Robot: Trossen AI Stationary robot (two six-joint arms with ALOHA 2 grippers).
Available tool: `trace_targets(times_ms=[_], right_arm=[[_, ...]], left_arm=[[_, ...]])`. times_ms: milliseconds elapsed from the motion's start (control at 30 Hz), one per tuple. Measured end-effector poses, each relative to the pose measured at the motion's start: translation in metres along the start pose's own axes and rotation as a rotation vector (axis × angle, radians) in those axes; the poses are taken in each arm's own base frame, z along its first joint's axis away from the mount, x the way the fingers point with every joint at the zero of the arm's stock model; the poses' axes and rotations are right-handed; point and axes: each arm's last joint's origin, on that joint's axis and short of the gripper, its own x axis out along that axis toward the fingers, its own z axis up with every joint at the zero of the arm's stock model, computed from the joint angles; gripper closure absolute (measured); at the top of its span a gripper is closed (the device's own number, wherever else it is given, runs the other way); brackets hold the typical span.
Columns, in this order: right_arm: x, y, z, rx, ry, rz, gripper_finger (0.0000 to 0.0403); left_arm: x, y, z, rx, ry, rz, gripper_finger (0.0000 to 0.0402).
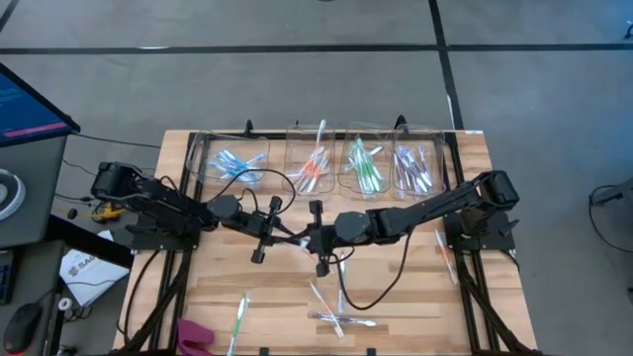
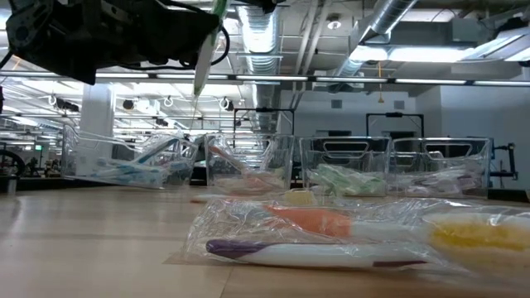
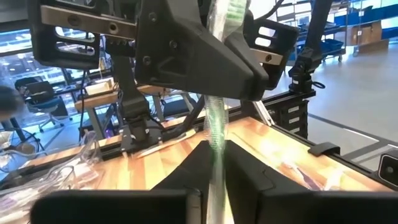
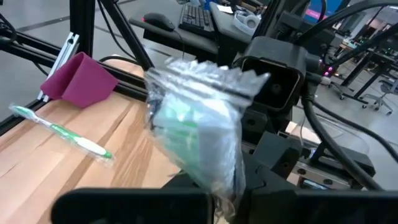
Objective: Pick & Place Toothbrushes
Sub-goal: Put the green toothbrush into the middle right transparent bin
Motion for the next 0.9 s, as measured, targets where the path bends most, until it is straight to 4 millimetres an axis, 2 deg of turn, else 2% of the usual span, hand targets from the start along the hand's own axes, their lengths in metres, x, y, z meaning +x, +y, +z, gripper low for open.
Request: trace_targets(times_ms=[367, 500, 667, 800, 900], right_arm=[[0.000, 0.002, -0.005, 0.004, 0.052, -0.004, 0.0401], [-0.010, 0.003, -0.004, 0.017, 0.135, -0.077, 0.0401], [-0.030, 0.006, -0.002, 0.058, 0.268, -0.170, 0.0402], [-0.057, 0.007, -0.001, 0.137, 0.392, -0.244, 0.0402], [-0.078, -0.001, 0.005, 0.240, 0.424, -0.297, 0.0402]], left_arm=[[0.000, 0.000, 0.001, 0.004, -0.008, 0.007, 0.0264], [0.000, 0.000, 0.000, 0.000, 0.000, 0.005, 0.0226], [0.000, 0.000, -0.003, -0.009, 0.032, -0.002, 0.0193], [0.000, -0.001, -0.004, -0.013, 0.048, -0.006, 0.0181], [0.000, -0.001, -0.004, -0.005, 0.047, -0.006, 0.0183]])
